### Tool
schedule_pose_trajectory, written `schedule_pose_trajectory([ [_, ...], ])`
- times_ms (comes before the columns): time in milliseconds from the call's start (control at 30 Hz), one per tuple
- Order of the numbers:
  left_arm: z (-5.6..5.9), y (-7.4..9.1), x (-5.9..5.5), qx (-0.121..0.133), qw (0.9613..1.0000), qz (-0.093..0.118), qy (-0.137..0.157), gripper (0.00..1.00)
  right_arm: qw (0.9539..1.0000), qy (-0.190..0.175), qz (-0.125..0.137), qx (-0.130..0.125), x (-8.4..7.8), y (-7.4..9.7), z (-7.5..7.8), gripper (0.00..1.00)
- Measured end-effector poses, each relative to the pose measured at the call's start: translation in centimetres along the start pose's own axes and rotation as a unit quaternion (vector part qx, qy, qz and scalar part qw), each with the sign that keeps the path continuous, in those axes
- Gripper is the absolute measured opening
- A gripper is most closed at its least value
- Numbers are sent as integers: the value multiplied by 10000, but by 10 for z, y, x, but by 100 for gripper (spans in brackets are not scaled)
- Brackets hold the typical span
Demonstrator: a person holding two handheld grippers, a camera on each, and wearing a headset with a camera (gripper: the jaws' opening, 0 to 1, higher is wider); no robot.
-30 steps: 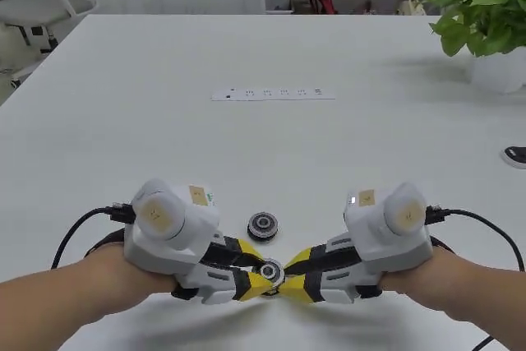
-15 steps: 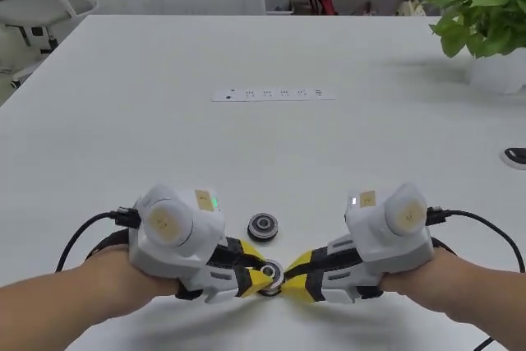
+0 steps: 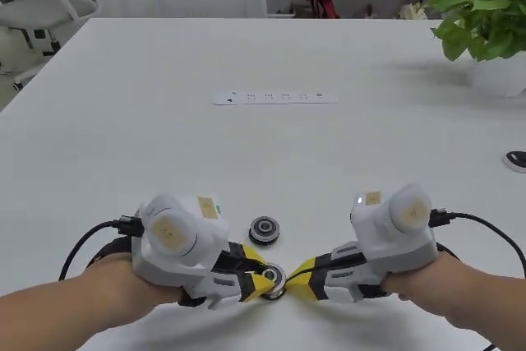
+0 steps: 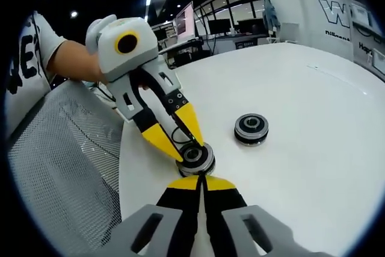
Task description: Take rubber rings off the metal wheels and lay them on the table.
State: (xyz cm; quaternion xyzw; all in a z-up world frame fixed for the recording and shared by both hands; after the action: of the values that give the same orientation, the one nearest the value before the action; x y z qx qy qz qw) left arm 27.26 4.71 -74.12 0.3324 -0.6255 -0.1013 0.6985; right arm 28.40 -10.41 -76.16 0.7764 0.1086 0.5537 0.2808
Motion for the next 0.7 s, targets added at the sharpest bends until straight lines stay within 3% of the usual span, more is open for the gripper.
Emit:
schedule_pose_trajectory([
  [267, 0, 0, 0, 29, 10000, -51, -71, 13, 9977, -632, 256, 23, 0, 6, 5, 0],
  [467, 1, -1, 1, 48, 9999, -75, -60, 13, 9946, -908, 494, 12, 3, 9, 8, 0],
  [700, 1, -2, 1, 65, 9999, -94, -96, 13, 9926, -1073, 572, 56, 4, 8, 6, 0],
])
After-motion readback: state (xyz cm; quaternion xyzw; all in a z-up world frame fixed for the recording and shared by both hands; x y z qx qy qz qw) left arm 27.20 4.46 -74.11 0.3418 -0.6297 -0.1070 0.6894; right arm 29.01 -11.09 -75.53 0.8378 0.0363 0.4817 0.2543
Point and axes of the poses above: the centre of the closed fingertips' face, and the gripper's own axes: y roughly backward along the fingers, z roughly to its right, x roughly out of its top, the point moved 9 cm from there along y, roughly backward along the fingers, and after that the axes turned 2 degrees about y, right-handed, at the moved point
